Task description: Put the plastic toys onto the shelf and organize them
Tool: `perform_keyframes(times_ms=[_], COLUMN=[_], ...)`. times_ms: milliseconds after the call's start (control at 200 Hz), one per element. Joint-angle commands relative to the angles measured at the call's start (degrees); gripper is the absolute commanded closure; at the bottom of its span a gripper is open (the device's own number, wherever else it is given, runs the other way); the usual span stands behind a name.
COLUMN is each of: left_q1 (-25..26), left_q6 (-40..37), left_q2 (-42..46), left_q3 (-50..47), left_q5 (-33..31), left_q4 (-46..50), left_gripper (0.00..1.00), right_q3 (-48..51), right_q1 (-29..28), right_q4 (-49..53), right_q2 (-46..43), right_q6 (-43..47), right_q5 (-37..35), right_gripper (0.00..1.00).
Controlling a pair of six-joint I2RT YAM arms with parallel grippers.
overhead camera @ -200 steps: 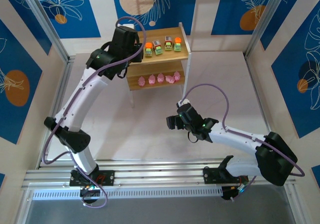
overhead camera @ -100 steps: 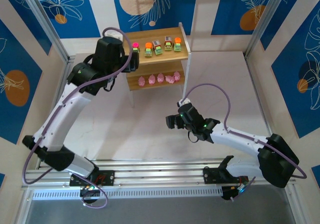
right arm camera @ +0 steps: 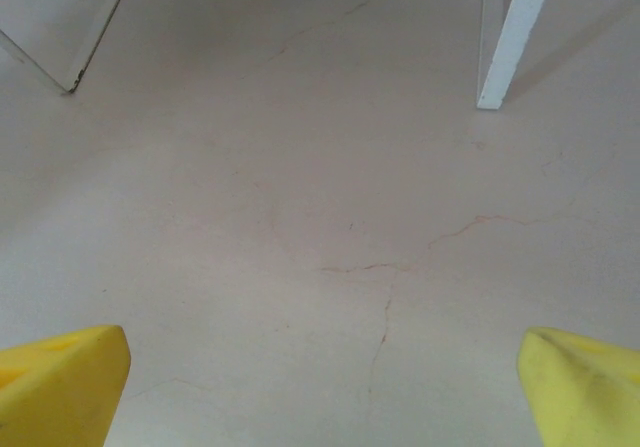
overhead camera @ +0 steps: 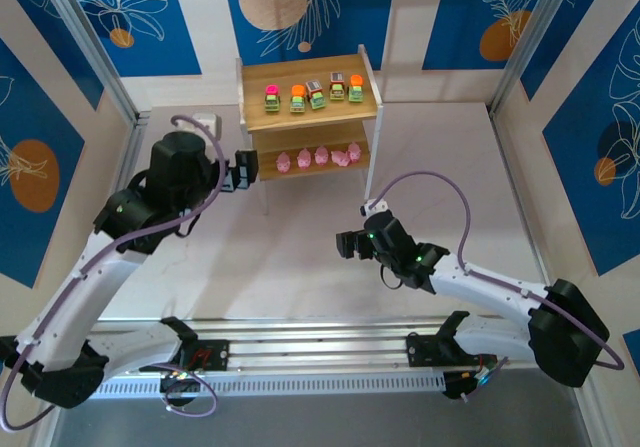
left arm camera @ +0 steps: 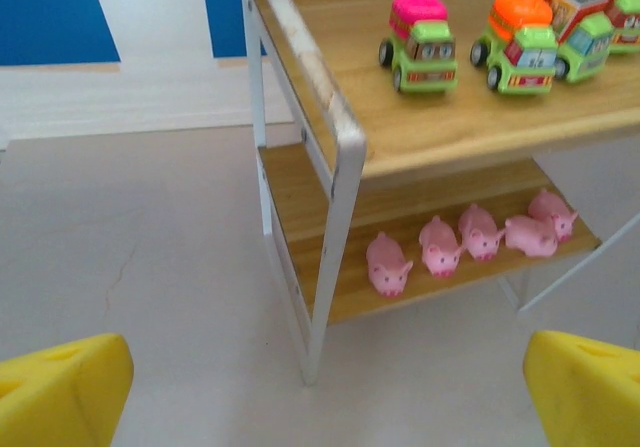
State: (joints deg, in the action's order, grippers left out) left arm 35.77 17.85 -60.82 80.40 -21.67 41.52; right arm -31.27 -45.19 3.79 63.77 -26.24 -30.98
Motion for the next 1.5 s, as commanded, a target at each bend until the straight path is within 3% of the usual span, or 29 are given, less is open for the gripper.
perform_keyframes(times_ms=[0, 275, 445, 750, 975, 1136, 1326, 1496], left_q1=[0.3, 0.2, 0.3, 0.2, 0.1, -0.7, -3.3, -7.7], left_q6=[-1.0, 0.8, 1.5, -9.3, -19.4, -25.5, -27.6, -28.2], left_q2=[2.8, 8.7, 12.9, 15.2, 17.9, 14.2, 9.1, 5.9], left_q3=[-4.0, -14.8, -23.8, -35.3, -48.6, -54.0, -58.4, -63.4], left_q5=[2.0, 3.1, 0.1, -3.4, -7.3, -11.1, -12.3, -12.1], left_q4=[-3.2, -6.8, -12.9, -22.3, -41.9, -53.0, -64.9, -76.3], left_gripper=[0.00, 0.00, 0.00, 0.00, 0.00, 0.00, 0.00, 0.00], right_q3=[0.8, 1.3, 2.1, 3.8, 4.8, 6.8, 11.1, 11.6], right_q1=[-0.1, -0.1, -0.1, -0.1, -0.5, -0.9, -1.8, -1.5], right_q4=[-1.7, -1.6, -2.4, -4.8, -6.6, -10.1, -18.8, -20.3], right_q2=[-1.4, -2.3, -3.1, -4.5, -4.8, -5.9, -7.1, -7.1], right_q6=[0.6, 0.6, 0.7, 1.4, 2.6, 4.2, 9.3, 13.6], right_q5=[-2.4, -4.4, -5.4, -6.9, -7.4, -8.0, -7.5, -8.0], right_gripper=[0.01, 0.01, 0.01, 0.01, 0.01, 0.01, 0.01, 0.01])
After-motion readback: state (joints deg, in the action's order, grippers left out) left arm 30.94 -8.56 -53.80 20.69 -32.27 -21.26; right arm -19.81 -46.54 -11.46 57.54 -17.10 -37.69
